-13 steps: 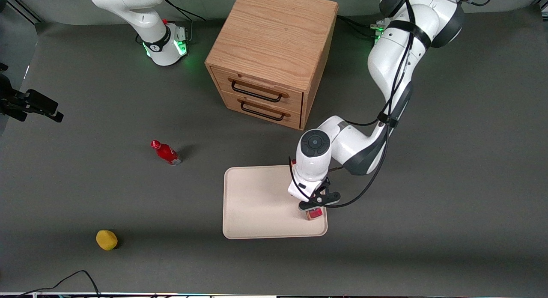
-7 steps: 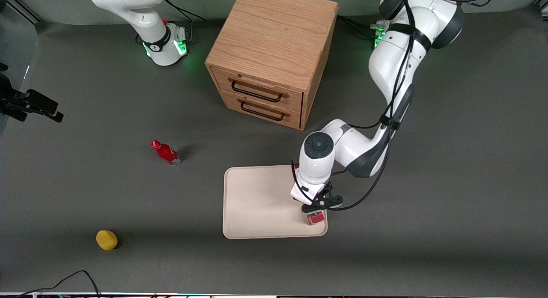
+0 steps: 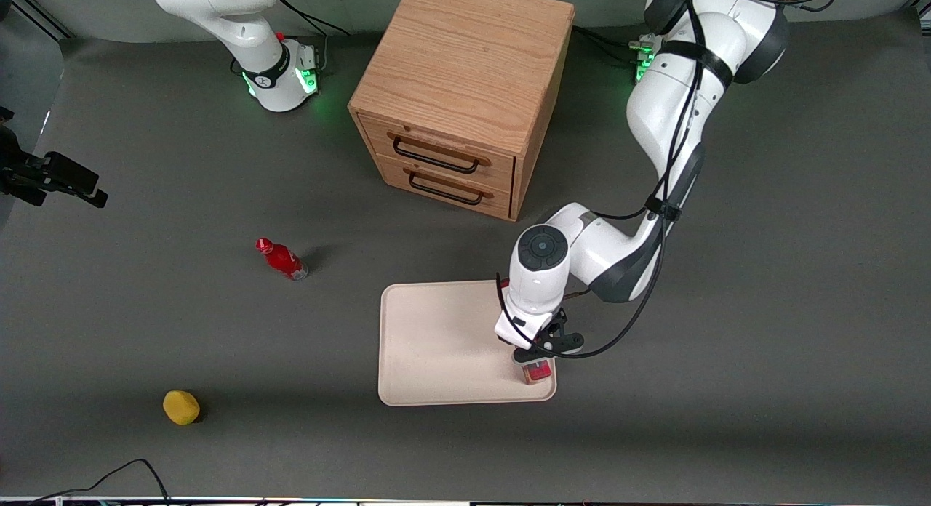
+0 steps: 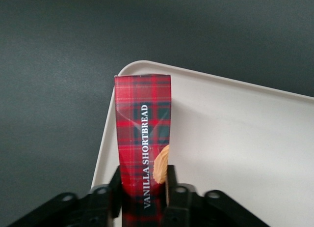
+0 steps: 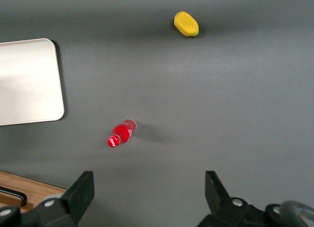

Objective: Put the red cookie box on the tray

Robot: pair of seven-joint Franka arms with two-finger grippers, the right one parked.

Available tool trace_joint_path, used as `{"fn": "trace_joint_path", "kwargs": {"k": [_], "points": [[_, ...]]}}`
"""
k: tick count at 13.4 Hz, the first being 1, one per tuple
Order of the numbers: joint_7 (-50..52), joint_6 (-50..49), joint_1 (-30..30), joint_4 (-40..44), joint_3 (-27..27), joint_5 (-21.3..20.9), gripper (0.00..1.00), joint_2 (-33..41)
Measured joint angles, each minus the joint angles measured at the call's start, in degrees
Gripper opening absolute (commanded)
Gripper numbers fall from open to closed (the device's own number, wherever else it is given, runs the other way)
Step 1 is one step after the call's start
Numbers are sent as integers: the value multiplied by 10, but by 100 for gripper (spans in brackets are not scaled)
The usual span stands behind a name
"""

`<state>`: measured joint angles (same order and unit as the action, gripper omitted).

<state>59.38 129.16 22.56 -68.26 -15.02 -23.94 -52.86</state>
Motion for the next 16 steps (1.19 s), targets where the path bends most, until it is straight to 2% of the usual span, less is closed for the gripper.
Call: {"fn": "trace_joint_path", "kwargs": {"k": [6,10,13,16], "points": [[-2,-18,0,16,-2,0,100,2],[-28,-141,-4,38,-33,3,100,43],[-110,-235,-24,44,-40,43,100,106],[-239,-346,-83,45,-40,94,100,179]]}}
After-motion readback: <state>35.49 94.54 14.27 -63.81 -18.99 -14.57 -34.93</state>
